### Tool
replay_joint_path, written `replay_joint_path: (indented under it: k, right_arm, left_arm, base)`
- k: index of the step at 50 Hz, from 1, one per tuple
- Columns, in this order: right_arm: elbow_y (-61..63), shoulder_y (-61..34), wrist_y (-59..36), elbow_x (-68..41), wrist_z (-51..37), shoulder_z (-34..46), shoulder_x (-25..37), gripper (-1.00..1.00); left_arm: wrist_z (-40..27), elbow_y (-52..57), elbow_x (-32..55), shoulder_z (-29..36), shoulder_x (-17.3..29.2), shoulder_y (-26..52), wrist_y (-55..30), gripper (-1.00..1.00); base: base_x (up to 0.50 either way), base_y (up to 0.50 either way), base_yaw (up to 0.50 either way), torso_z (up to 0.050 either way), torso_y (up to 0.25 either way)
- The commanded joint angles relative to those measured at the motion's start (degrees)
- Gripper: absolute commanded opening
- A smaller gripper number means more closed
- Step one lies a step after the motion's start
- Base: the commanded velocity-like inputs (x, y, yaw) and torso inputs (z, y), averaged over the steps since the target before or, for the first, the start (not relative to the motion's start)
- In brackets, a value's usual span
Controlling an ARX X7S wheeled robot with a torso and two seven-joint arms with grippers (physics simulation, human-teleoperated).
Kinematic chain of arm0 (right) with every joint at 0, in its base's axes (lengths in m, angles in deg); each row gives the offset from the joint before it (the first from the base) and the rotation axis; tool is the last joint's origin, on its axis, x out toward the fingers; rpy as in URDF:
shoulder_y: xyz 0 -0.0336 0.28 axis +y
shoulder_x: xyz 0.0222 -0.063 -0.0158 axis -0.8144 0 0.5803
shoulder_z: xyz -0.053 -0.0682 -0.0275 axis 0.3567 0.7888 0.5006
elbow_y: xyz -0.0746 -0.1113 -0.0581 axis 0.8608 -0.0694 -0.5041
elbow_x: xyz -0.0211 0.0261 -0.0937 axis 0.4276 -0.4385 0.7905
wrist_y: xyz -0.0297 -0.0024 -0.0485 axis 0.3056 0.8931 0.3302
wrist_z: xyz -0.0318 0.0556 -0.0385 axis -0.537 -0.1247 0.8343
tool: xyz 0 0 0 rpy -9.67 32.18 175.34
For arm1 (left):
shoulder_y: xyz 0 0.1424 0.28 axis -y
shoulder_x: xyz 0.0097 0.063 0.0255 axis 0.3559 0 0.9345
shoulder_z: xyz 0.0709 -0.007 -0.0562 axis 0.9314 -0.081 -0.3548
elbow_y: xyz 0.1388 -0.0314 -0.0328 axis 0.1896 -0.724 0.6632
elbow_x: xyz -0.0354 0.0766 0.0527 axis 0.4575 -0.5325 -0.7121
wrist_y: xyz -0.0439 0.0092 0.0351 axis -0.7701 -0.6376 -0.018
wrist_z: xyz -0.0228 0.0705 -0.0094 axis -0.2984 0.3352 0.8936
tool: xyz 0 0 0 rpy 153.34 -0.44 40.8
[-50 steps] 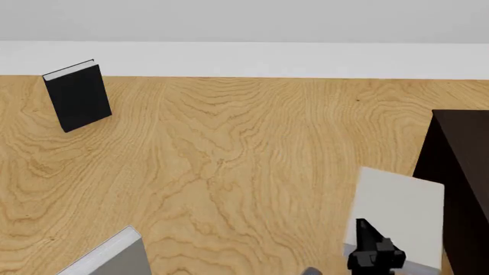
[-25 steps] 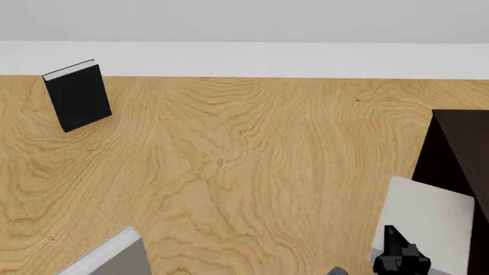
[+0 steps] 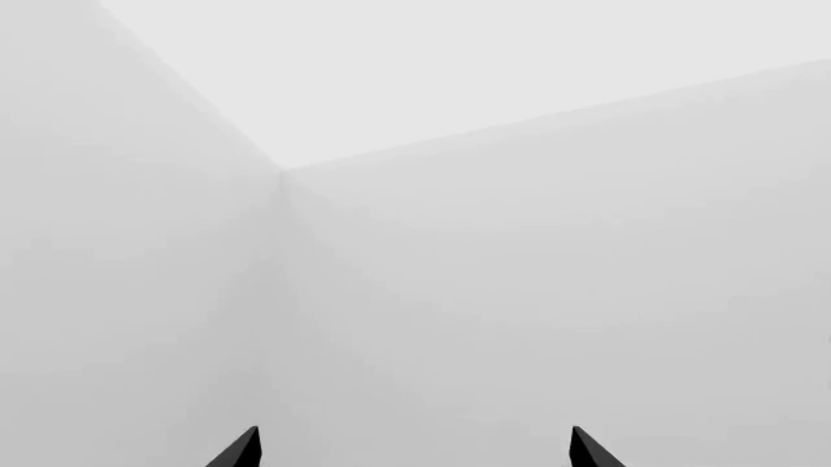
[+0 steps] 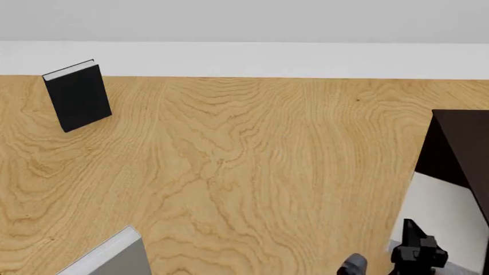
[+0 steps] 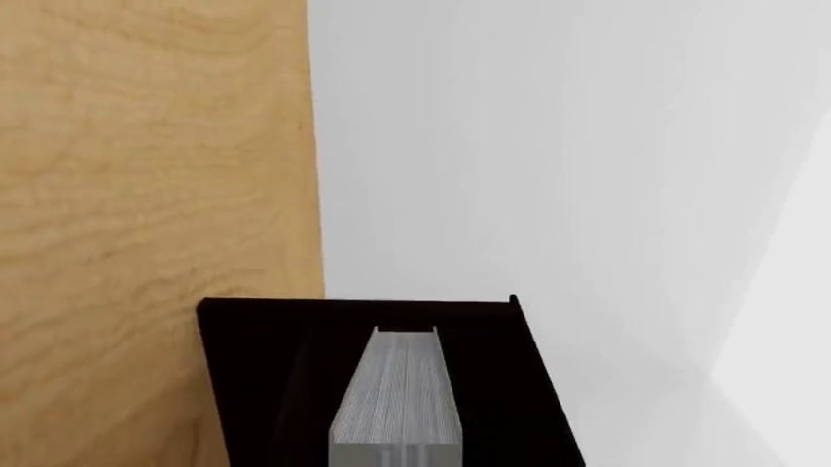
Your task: Pick up the book on the right and place it on the cabinet shelf.
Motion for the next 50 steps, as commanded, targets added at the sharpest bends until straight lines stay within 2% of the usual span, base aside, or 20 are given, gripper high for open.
replay_joint_path:
  k: [1, 5, 16, 31, 36, 50]
  right_arm:
    - [-10.0, -1.5, 1.7, 3.0, 1.7, -1.0, -4.6, -1.00]
    - [-14.2, -0.6, 6.5, 3.1, 1.4, -1.1, -3.7, -1.00]
    - [-21.2, -2.1, 5.2, 2.5, 4.3, -1.5, -10.3, -1.00]
    - [-29.8, 0.2, 10.8, 1.1, 4.6, -2.9, -11.3, -1.00]
    - [-34.8, 2.1, 15.8, -1.6, 4.2, -5.7, -10.5, -1.00]
    - [-36.9, 2.1, 14.5, -3.4, 4.6, -7.5, -11.3, -1.00]
  left_arm:
    - [-0.1, 0.1, -0.4, 0.4, 0.2, 0.0, 0.1, 1.00]
    - [-0.2, 0.2, -0.6, 0.4, 0.2, 0.0, -0.1, 1.00]
    - [-0.6, 0.3, -0.9, 0.4, 0.4, 0.0, -0.2, 1.00]
    - [-0.9, 0.3, -1.0, 0.6, 0.6, -0.1, -0.4, 1.00]
    - [-1.0, 0.4, -1.1, 0.6, 0.6, 0.0, -0.6, 1.00]
    - [-1.1, 0.4, -1.1, 0.9, 0.8, 0.1, -0.8, 1.00]
  base:
    - [0.00, 0.00, 0.00, 0.000, 0.000]
    - [0.00, 0.00, 0.00, 0.000, 0.003]
    - [0.00, 0.00, 0.00, 0.000, 0.001]
    - [0.00, 0.00, 0.00, 0.001, 0.002]
    - [0.00, 0.00, 0.00, 0.000, 0.000]
    - [0.00, 0.00, 0.00, 0.000, 0.001]
